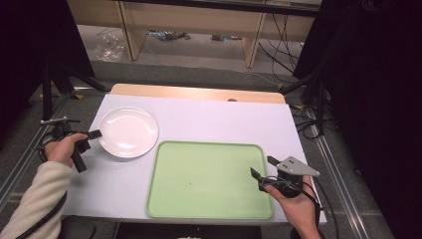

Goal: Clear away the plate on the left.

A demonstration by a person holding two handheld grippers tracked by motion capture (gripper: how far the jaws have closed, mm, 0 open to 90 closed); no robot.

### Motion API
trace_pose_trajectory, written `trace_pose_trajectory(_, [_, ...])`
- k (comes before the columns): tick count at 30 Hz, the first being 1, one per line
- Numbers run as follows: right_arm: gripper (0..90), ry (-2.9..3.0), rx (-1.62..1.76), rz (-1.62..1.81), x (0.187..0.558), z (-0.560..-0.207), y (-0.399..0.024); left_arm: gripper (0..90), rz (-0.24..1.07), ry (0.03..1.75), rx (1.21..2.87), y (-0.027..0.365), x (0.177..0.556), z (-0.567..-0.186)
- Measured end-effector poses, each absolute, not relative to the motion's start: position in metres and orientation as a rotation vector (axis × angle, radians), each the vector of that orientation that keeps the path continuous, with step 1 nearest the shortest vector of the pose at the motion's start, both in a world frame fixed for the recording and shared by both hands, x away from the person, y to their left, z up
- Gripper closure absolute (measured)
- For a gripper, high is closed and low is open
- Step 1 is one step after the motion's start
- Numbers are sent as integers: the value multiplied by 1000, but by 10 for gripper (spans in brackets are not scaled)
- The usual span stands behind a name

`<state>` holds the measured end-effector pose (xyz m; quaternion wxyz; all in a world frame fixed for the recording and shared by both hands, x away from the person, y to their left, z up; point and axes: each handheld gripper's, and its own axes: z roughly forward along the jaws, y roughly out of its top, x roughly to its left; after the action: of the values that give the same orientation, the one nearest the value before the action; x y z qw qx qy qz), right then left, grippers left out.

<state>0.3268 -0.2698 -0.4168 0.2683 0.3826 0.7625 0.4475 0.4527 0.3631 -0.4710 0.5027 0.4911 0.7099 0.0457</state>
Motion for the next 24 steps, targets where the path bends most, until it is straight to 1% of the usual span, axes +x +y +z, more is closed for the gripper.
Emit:
trace_pose_trajectory(2, [294,2052,1028,1218,327,-417,-270,869,133,1687,1197,361,452,-468])
trace_pose_trajectory(5, [295,2068,1045,1212,326,-417,-270,872,105,1666,1171,361,451,-468])
trace_pose_trajectory(9, [296,2053,1031,1207,327,-417,-271,872,111,1664,1173,360,451,-466])
trace_pose_trajectory(24, [302,2058,1040,1208,327,-416,-271,866,62,1660,1116,363,450,-467])
